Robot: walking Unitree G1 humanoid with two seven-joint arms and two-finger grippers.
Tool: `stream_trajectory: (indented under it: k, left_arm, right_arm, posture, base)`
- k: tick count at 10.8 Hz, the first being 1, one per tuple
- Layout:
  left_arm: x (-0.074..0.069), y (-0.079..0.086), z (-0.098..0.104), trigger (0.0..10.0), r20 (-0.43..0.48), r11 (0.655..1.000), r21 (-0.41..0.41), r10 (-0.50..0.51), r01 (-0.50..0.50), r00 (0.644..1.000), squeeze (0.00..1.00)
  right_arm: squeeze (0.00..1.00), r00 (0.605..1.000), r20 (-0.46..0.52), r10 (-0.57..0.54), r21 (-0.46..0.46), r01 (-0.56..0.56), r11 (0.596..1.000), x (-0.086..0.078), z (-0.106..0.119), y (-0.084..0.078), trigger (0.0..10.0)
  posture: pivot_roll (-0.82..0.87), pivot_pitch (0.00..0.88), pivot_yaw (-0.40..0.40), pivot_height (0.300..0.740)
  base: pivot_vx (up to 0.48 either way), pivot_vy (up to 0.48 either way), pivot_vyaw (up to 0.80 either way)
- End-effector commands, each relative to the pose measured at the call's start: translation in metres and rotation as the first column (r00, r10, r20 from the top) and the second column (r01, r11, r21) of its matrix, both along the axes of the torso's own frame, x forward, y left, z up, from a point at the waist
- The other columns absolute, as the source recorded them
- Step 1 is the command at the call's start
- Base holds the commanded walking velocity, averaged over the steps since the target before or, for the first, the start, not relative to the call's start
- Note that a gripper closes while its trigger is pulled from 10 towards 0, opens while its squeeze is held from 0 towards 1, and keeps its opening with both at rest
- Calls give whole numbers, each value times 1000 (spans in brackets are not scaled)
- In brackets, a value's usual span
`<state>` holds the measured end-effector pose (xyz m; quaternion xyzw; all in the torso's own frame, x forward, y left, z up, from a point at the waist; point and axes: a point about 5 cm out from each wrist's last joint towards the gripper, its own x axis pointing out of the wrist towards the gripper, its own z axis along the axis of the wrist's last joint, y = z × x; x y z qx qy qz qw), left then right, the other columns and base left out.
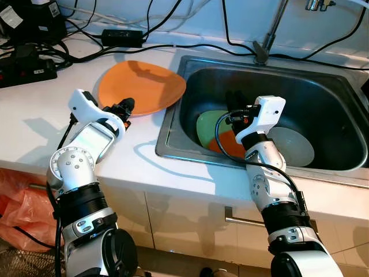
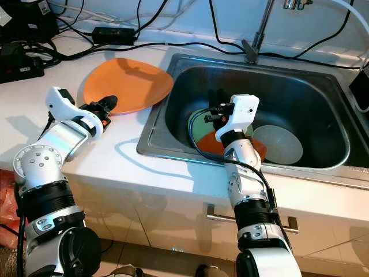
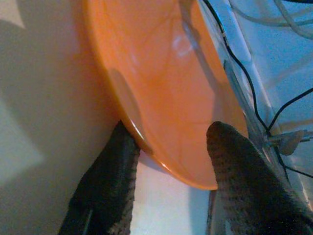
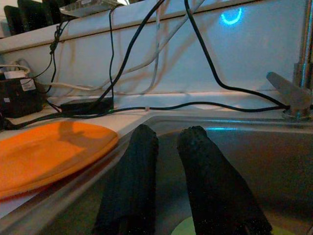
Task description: Kitchen organization
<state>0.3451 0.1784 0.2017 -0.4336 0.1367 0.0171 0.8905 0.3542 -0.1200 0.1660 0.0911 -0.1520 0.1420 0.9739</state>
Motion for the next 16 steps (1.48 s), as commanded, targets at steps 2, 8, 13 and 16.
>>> stream_trajectory:
  k: [2, 8, 13, 16]
  left_arm:
    - [-1, -4, -5, 0, -29, 1000, 4, -11, 11, 1000, 0]
    - [-3, -3, -6, 0, -25, 1000, 3, -1, 1, 1000, 0]
    - [-3, -4, -5, 0, 9, 1000, 24, -7, 7, 1000, 0]
    - [-4, -8, 12, 0, 161, 1000, 13, -10, 8, 987, 0]
  right_arm:
    - [0, 1000, 3, 10, 4, -10, 1000, -1, 2, -1, 10000]
    - [0, 1000, -3, 14, 2, -14, 1000, -2, 1, -1, 10000]
    - [0, 1000, -10, 15, 2, -15, 1000, -3, -1, -1, 10000]
    - [0, 1000, -15, 14, 2, -14, 1000, -3, -3, -1, 10000]
  posture:
    - [67, 79, -23, 740]
    - [66, 83, -24, 740]
    - [68, 83, -25, 740]
    - [69, 79, -28, 740]
  base:
    - [0, 0, 0]
    - [0, 0, 0]
    - [0, 0, 0]
    - [0, 0, 0]
